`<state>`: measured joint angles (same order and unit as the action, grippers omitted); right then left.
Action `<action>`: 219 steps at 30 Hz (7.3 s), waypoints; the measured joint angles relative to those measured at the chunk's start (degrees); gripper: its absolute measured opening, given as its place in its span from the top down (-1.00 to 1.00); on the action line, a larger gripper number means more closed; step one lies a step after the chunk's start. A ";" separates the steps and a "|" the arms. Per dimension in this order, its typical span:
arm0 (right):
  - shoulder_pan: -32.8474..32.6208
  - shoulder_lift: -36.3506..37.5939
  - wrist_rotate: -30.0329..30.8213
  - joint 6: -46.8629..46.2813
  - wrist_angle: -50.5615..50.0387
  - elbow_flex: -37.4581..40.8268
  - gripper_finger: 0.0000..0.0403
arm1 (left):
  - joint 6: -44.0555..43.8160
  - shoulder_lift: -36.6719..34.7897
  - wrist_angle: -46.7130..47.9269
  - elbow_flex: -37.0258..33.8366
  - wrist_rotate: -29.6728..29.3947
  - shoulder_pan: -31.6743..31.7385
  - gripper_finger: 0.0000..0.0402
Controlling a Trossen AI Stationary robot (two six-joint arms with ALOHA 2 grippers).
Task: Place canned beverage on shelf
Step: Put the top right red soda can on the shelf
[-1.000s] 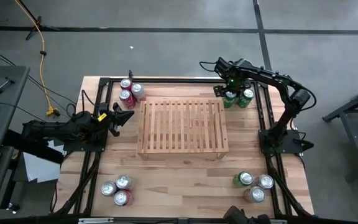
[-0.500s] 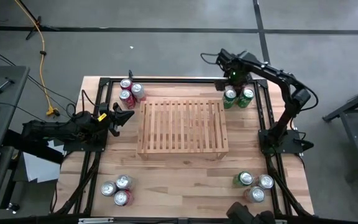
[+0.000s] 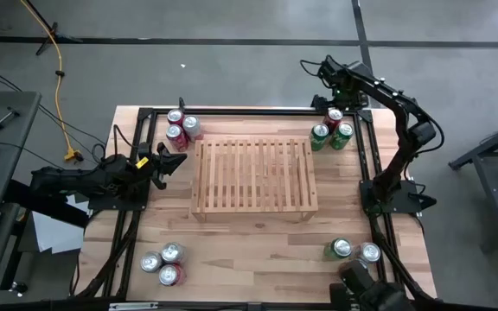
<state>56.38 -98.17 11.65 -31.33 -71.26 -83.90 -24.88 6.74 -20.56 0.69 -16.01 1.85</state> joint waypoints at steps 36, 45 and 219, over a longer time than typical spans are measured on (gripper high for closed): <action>1.26 1.21 -3.71 -2.69 12.77 10.97 -0.42 | 0.00 0.00 0.00 0.00 -0.02 0.00 0.98; 1.13 9.34 -3.12 0.45 12.20 6.64 -0.42 | -0.01 -0.02 0.00 0.00 -0.02 0.00 0.98; -46.68 -6.12 -21.80 17.92 -18.72 -39.04 -0.93 | 0.00 0.00 0.20 0.00 0.00 0.02 0.98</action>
<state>9.70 -104.29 -10.15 -13.41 -89.98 -122.93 -24.88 6.74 -20.36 0.69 -16.01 1.87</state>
